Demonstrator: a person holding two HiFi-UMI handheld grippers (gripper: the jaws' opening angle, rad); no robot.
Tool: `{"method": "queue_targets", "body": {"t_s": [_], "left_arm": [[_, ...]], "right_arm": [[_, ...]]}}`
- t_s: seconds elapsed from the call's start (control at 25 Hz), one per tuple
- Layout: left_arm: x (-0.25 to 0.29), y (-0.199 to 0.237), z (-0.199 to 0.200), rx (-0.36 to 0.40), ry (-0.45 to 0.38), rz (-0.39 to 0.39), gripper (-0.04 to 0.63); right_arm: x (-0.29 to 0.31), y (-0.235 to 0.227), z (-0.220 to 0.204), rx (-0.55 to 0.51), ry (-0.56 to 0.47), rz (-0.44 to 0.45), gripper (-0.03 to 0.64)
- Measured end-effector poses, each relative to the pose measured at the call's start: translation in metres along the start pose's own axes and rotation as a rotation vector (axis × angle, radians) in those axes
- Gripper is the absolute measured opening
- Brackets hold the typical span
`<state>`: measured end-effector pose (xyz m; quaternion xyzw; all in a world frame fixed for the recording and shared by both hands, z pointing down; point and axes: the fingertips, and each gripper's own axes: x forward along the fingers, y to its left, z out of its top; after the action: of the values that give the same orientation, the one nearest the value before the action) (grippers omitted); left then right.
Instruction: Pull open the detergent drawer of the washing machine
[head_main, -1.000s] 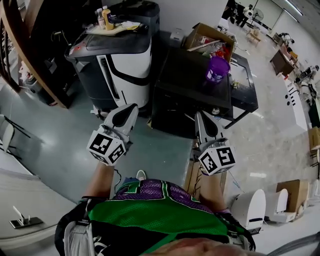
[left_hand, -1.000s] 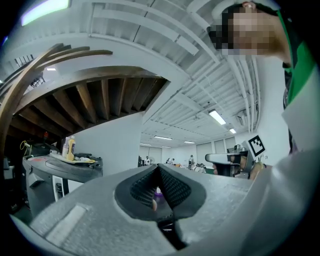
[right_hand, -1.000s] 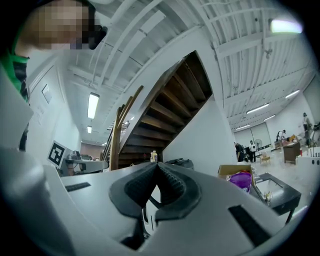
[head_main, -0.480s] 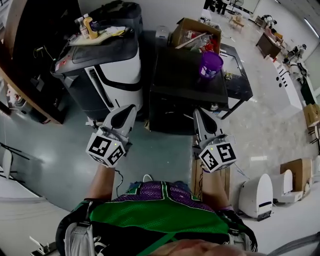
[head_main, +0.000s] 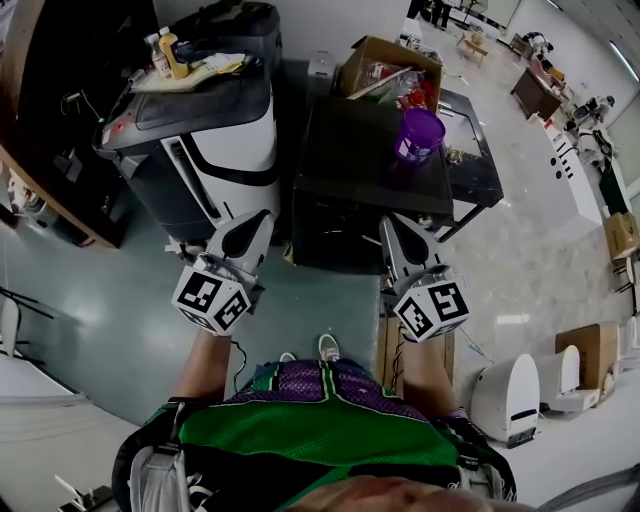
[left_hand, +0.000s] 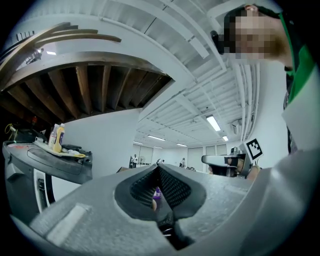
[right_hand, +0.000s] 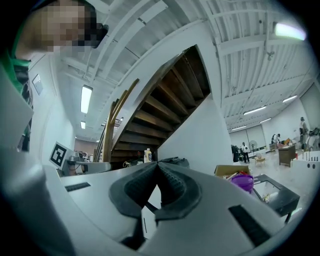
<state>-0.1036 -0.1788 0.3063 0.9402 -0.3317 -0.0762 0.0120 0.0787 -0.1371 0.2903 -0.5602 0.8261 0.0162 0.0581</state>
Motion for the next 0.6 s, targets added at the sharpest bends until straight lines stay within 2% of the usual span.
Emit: {"method": "queue_targets", "body": {"t_s": [0.16,0.24,0.32,0.44,0.52,0.6], "left_arm": [[0.009,-0.002,0.004,0.016,-0.001,0.000,0.015],[0.013,-0.001,0.005,0.020,-0.002,0.000,0.015],[0.016,-0.001,0.003,0.022,-0.001,-0.004,0.015],[0.019,-0.001,0.001,0.020,0.006,-0.009,0.015],[0.020,-0.002,-0.002,0.017,0.011,-0.014,0.017],[0.019,-0.003,-0.006,0.016,0.017,-0.021,0.017]], "right_arm": [[0.014,-0.007,0.001,-0.010,-0.011,0.043,0.003],[0.022,-0.007,-0.003,-0.007,0.008,0.070,0.108],[0.028,-0.004,-0.008,-0.015,0.023,0.101,0.131],[0.036,0.001,-0.016,-0.004,0.035,0.157,0.253],[0.041,0.004,-0.024,0.023,0.049,0.196,0.283],[0.046,0.004,-0.032,0.053,0.058,0.208,0.285]]}}
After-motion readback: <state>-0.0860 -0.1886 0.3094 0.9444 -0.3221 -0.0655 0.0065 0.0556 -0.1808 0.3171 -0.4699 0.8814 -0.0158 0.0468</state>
